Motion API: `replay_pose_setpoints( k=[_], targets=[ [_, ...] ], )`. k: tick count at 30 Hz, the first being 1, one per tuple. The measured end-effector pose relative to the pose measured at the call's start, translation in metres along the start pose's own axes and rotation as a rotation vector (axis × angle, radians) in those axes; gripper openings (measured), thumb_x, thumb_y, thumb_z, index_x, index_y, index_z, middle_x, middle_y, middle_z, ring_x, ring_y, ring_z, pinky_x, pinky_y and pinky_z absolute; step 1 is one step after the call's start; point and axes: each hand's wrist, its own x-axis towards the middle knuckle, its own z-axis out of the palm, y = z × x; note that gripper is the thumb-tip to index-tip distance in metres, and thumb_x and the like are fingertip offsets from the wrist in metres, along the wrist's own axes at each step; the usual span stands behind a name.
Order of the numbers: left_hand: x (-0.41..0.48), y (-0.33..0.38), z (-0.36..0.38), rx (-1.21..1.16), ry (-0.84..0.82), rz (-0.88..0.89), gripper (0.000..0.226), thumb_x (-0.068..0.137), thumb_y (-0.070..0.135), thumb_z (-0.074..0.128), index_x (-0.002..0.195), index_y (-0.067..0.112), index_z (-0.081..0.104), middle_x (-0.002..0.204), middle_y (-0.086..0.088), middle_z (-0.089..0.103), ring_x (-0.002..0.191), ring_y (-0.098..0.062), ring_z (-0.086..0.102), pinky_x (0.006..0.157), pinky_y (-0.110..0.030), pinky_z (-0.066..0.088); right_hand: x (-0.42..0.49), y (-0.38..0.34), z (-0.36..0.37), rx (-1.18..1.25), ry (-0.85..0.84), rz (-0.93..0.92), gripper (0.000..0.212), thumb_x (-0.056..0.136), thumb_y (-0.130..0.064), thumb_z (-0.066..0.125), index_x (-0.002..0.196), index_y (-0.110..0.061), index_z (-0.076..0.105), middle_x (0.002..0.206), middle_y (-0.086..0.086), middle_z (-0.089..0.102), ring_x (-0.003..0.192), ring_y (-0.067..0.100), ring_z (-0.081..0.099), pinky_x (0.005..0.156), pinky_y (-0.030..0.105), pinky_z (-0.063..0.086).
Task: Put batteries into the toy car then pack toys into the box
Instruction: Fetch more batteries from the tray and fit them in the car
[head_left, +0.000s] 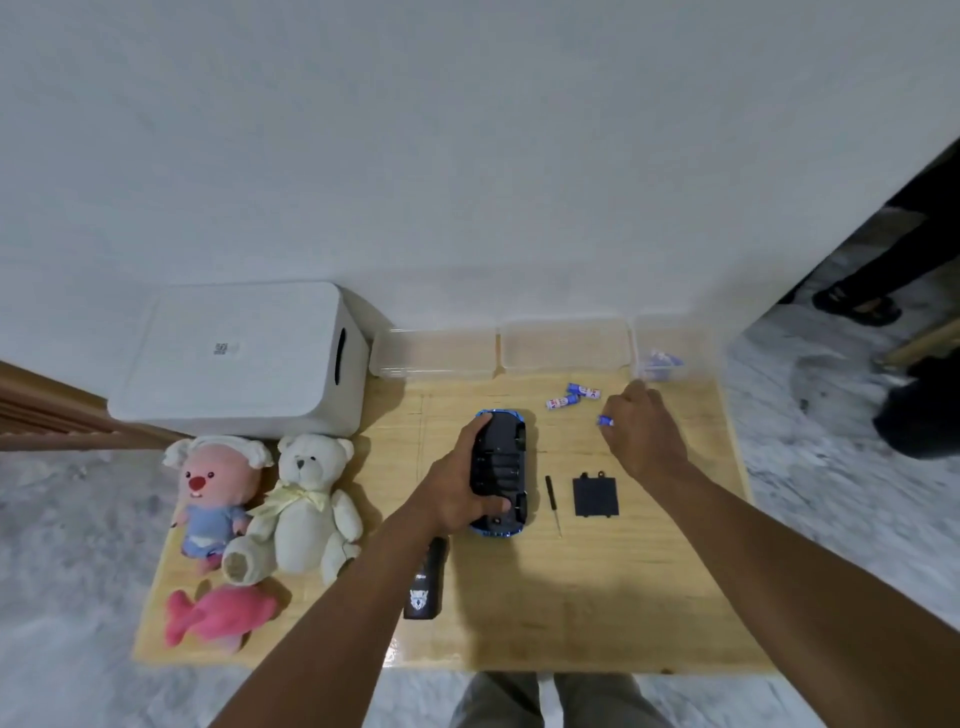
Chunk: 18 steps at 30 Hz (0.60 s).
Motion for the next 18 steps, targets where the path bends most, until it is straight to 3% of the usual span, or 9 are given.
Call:
replay_pose_setpoints(
  k=[5, 8, 11, 14, 16, 18],
  targets=[
    [0.008, -0.004, -0.008, -0.046, -0.047, 0.025, 0.117, 0.074, 0.005, 0.088, 0.157, 0.041, 0.014, 0.111, 0.014, 0.064, 0.103, -0.006, 0.068, 0.094, -0.028, 0.055, 0.003, -0.023, -0.022, 0.207, -0.12, -0.065, 0.014, 0.093, -0.008, 0.049, 0.101, -0.015, 0.039, 0.08, 0.007, 0.055, 0.067, 0.028, 0.052, 0.054, 0.037, 0.039],
    [0.01, -0.004, -0.011, -0.071, -0.071, 0.029, 0.114, 0.076, 0.004, 0.088, 0.155, 0.039, 0.013, 0.106, 0.011, 0.065, 0.093, 0.006, 0.067, 0.078, -0.011, 0.052, 0.013, -0.04, -0.028, 0.119, -0.058, -0.115, 0.002, 0.096, -0.014, 0.045, 0.097, -0.015, 0.044, 0.08, 0.003, 0.056, 0.068, 0.027, 0.054, 0.055, 0.035, 0.04],
    [0.012, -0.006, -0.011, -0.08, -0.091, 0.055, 0.114, 0.076, 0.002, 0.087, 0.155, 0.035, 0.012, 0.106, 0.01, 0.067, 0.091, 0.012, 0.066, 0.076, -0.008, 0.052, 0.019, -0.053, -0.028, -0.065, -0.102, -0.173, 0.016, 0.094, -0.027, 0.05, 0.106, -0.017, 0.051, 0.097, 0.002, 0.06, 0.078, 0.029, 0.061, 0.063, 0.036, 0.049],
    [0.013, -0.009, -0.012, -0.074, -0.088, 0.076, 0.114, 0.076, 0.003, 0.087, 0.155, 0.034, 0.011, 0.11, 0.011, 0.067, 0.096, 0.008, 0.066, 0.08, -0.011, 0.053, 0.021, -0.053, -0.015, -0.299, -0.136, -0.263, 0.033, 0.095, -0.013, 0.054, 0.127, -0.019, 0.055, 0.118, 0.004, 0.054, 0.074, 0.031, 0.061, 0.057, 0.033, 0.04],
    [0.013, -0.011, -0.013, -0.074, -0.071, 0.088, 0.114, 0.075, 0.004, 0.087, 0.155, 0.036, 0.013, 0.115, 0.011, 0.064, 0.099, 0.008, 0.064, 0.081, -0.013, 0.054, 0.02, -0.052, -0.004, -0.359, -0.141, -0.279, 0.032, 0.09, -0.007, 0.063, 0.119, -0.018, 0.062, 0.115, 0.004, 0.055, 0.065, 0.03, 0.058, 0.052, 0.033, 0.042],
    [0.013, -0.013, -0.016, -0.065, -0.062, 0.099, 0.114, 0.074, 0.004, 0.088, 0.155, 0.036, 0.014, 0.119, 0.013, 0.06, 0.102, 0.01, 0.062, 0.083, -0.013, 0.053, 0.019, -0.052, 0.003, -0.364, -0.138, -0.257, 0.025, 0.078, -0.005, 0.078, 0.098, -0.015, 0.067, 0.102, 0.005, 0.057, 0.055, 0.028, 0.057, 0.046, 0.033, 0.051]
  ],
)
